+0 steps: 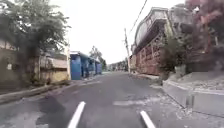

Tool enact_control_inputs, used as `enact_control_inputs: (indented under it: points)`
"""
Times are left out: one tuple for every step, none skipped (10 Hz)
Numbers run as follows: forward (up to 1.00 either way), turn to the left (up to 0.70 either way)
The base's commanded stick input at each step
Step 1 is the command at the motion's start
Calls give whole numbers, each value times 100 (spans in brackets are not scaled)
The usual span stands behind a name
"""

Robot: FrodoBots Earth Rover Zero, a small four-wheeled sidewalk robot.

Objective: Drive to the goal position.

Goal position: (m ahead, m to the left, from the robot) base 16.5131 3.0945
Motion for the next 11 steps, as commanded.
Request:
enact_control_inputs:
  points:
    - [85,0]
    - [85,0]
    - [85,0]
    - [85,0]
    - [85,0]
    - [85,0]
    - [85,0]
    - [85,0]
    - [85,0]
    - [85,0]
    - [85,0]
